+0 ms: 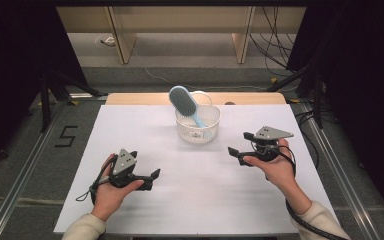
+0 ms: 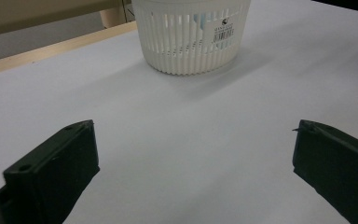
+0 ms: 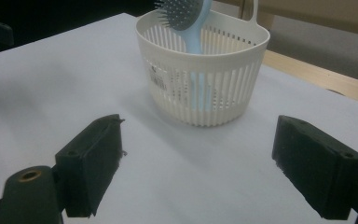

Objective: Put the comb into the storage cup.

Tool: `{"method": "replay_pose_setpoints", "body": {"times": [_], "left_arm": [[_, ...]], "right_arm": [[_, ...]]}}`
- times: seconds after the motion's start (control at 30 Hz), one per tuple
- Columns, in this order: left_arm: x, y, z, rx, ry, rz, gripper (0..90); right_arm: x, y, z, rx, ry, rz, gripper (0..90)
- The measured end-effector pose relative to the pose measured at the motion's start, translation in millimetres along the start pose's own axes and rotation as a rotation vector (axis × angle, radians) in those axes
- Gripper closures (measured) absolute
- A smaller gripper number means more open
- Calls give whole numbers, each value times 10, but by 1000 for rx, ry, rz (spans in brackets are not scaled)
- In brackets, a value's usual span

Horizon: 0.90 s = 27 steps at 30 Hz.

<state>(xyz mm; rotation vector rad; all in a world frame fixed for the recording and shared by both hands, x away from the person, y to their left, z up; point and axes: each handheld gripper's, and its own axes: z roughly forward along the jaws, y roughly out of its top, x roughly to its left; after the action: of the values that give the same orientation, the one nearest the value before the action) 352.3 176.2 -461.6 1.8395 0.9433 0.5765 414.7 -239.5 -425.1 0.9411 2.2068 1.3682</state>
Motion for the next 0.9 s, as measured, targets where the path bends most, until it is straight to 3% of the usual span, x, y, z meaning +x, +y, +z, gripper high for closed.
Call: {"method": "replay_pose_setpoints", "body": {"times": [0.9], "left_arm": [[4, 1, -5, 0, 2, 1, 0]], "right_arm": [[56, -162, -245, 23, -3, -33, 167]]}}
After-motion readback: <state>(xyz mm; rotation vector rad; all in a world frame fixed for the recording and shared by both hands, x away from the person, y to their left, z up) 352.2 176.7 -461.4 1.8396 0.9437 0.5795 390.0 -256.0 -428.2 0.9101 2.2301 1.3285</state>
